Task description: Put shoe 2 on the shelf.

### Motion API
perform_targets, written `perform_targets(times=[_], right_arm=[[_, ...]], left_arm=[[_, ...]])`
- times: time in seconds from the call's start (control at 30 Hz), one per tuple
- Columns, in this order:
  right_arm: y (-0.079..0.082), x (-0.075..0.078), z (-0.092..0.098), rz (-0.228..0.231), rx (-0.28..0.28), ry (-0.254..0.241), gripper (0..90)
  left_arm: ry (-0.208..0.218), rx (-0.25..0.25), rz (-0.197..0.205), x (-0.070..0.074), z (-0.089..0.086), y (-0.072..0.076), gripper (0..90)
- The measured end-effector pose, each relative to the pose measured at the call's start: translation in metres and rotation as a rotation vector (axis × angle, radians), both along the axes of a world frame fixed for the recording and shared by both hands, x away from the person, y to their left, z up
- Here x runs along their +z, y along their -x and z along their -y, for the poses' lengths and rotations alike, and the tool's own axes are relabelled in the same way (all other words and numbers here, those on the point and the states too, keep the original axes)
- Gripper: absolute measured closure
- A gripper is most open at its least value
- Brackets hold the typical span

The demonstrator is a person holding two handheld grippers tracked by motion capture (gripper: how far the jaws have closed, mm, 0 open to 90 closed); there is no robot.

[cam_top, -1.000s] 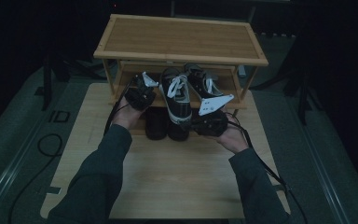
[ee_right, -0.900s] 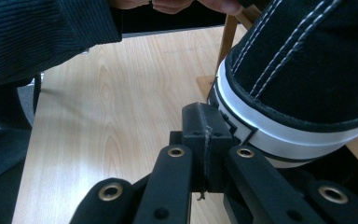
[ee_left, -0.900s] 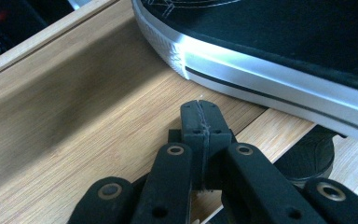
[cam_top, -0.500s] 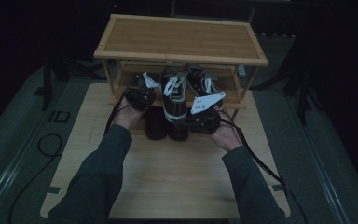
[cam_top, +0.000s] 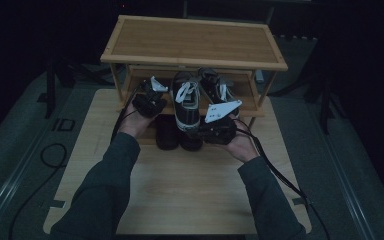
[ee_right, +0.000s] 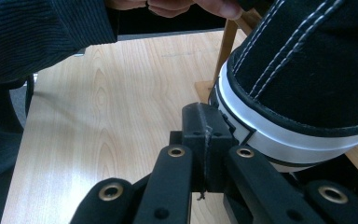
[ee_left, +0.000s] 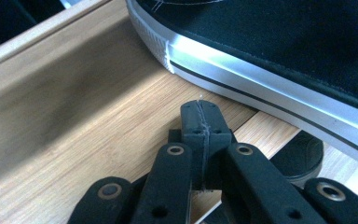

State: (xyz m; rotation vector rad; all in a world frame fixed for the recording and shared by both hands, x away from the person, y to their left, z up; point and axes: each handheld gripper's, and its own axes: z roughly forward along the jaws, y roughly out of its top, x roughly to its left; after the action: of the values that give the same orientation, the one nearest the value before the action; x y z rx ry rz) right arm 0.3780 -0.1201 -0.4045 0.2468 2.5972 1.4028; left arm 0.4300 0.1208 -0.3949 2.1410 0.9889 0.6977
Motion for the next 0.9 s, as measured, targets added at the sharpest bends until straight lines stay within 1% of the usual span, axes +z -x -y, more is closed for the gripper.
perform_targets(times=[0.17, 0.2, 0.27, 0.33, 0.43, 0.47, 0.5, 0.57, 0.6, 0.63, 0.67, 0.7, 0.8, 0.9], right_arm=[[-0.002, 0.000, -0.001, 0.005, 0.009, 0.000, 90.0], [-0.002, 0.000, -0.002, 0.002, 0.007, -0.003, 90.0], [-0.004, -0.001, -0.002, -0.015, 0.013, -0.021, 90.0], [-0.006, -0.003, -0.003, -0.015, 0.018, -0.028, 90.0], [-0.008, -0.003, -0.005, -0.004, 0.008, -0.026, 90.0], [-0.009, -0.004, -0.006, 0.013, -0.018, -0.017, 90.0], [-0.011, -0.004, -0.006, 0.029, -0.055, -0.006, 90.0], [-0.018, -0.006, -0.003, 0.038, -0.135, -0.010, 90.0], [-0.022, -0.007, -0.001, 0.029, -0.143, -0.020, 90.0], [-0.022, -0.007, -0.001, 0.029, -0.143, -0.020, 90.0], [-0.024, -0.007, 0.000, 0.019, -0.133, -0.028, 90.0], [-0.022, -0.007, -0.001, 0.033, -0.137, -0.019, 90.0], [-0.023, -0.007, -0.002, 0.034, -0.135, -0.023, 90.0], [-0.022, -0.007, -0.007, 0.043, -0.133, -0.023, 90.0]], left_arm=[[-0.001, 0.002, -0.001, 0.000, 0.001, 0.000, 90.0], [-0.008, 0.000, -0.003, 0.001, 0.000, 0.000, 90.0], [-0.006, 0.002, -0.005, 0.001, 0.000, 0.000, 90.0], [-0.003, 0.004, -0.008, 0.001, 0.000, 0.000, 90.0], [-0.005, 0.002, -0.006, 0.001, 0.000, 0.000, 90.0], [-0.004, 0.001, -0.006, 0.001, 0.000, 0.000, 90.0], [-0.004, 0.001, -0.006, 0.001, 0.000, 0.000, 90.0], [-0.005, 0.001, -0.003, 0.000, 0.000, 0.000, 90.0], [-0.005, 0.001, -0.003, 0.000, 0.000, 0.000, 90.0], [0.002, 0.002, -0.008, 0.000, 0.000, 0.000, 90.0], [-0.004, -0.003, -0.004, 0.000, 0.000, 0.000, 90.0], [-0.003, -0.003, -0.004, 0.000, 0.000, 0.000, 90.0], [-0.008, 0.000, 0.000, 0.000, 0.001, 0.000, 90.0], [-0.012, 0.002, 0.000, 0.001, 0.001, 0.000, 90.0]])
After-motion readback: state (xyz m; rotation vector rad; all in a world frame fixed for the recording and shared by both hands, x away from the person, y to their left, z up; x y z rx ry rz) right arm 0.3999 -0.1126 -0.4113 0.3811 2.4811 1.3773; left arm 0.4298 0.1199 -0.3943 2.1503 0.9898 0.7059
